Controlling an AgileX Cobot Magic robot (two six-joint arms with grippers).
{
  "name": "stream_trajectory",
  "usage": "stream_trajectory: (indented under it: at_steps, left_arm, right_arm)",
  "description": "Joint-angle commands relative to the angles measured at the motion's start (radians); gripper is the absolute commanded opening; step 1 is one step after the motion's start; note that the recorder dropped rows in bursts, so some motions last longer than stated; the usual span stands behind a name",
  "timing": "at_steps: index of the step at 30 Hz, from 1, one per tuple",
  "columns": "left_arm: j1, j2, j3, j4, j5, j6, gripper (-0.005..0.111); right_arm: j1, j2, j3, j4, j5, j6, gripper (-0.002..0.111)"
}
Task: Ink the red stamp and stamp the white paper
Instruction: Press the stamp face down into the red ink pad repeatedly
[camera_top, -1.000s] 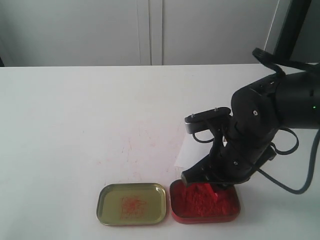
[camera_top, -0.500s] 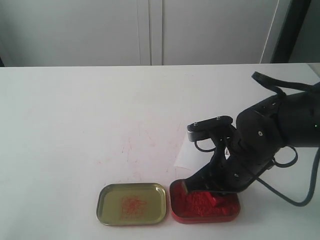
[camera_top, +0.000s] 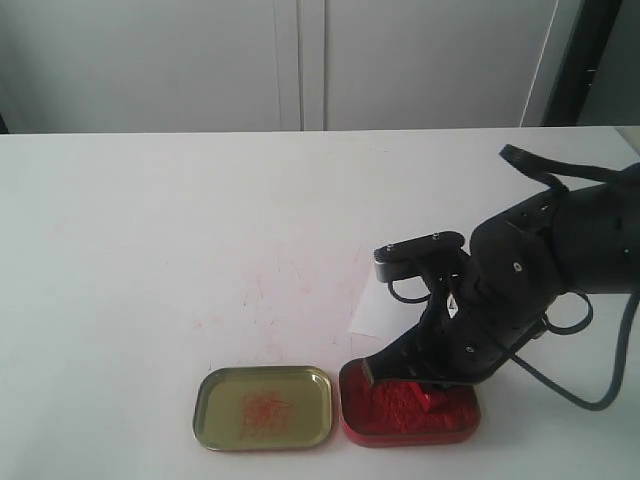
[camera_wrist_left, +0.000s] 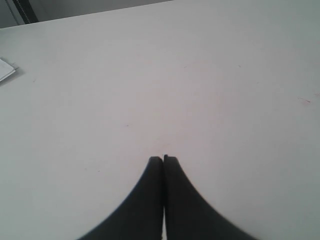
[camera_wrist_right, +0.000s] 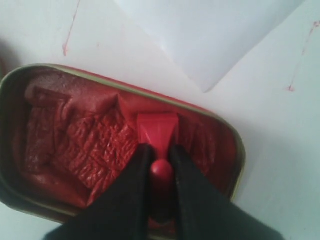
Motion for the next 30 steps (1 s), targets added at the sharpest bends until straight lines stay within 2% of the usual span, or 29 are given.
stream_trajectory:
  at_steps: [1, 16, 30]
  left_arm:
    - [0.004, -0.003, 0.003, -0.003, -0.001, 0.003, 0.000]
    - [0.004, -0.003, 0.003, -0.003, -0.001, 0.003, 0.000]
    - [0.004, -0.003, 0.003, -0.003, -0.001, 0.003, 0.000]
  right_arm:
    - [0.001, -0.002, 0.029, -0.007, -0.021, 0.006, 0.000]
    - [0.001, -0.188, 0.029, -0.007, -0.009, 0.025, 0.000]
    - [0.001, -0.200, 0.029, -0.007, 0.007, 0.025, 0.000]
